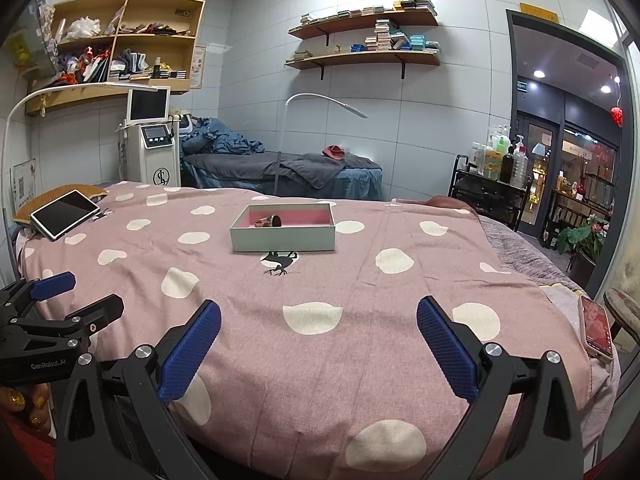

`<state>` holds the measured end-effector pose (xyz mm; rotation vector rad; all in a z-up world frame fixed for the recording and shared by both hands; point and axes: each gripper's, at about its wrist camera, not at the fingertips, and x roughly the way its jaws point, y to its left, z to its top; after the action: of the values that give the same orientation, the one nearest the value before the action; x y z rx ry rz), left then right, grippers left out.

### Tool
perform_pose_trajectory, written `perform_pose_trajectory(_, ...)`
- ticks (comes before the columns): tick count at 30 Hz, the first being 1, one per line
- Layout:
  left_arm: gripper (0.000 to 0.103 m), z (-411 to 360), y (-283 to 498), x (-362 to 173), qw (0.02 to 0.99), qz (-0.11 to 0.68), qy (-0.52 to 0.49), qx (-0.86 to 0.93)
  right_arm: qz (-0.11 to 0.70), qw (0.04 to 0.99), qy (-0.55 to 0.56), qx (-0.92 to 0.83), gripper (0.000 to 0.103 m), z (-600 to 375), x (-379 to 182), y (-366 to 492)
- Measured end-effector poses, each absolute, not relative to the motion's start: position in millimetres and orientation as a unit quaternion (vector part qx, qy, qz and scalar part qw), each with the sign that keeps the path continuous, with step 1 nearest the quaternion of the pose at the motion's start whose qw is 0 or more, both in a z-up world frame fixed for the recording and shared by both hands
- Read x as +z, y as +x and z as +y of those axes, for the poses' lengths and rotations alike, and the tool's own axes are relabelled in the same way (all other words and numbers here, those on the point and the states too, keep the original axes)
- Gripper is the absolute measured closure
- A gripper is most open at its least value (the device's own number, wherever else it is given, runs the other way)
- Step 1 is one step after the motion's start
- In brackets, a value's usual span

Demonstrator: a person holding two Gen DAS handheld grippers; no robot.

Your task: Organize jewelry

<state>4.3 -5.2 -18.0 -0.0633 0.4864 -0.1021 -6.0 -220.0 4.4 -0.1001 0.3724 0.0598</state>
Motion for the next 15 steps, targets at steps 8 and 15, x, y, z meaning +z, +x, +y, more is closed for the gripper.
perform_pose_trajectory(8,0.006,-4.5,4.5,-18.5,0.969,0.241,-0.031,-0.049,0.185,0.981,-0.052,0.031,0.006,-217.9,5.6,-6.2)
perform_pose_trajectory(15,0.006,-3.8,3.9,-19.6,0.969,0.242,-0.032,-0.048,0.189,0.980,-0.049,0.033,0.006,-215.5,5.4,-5.3)
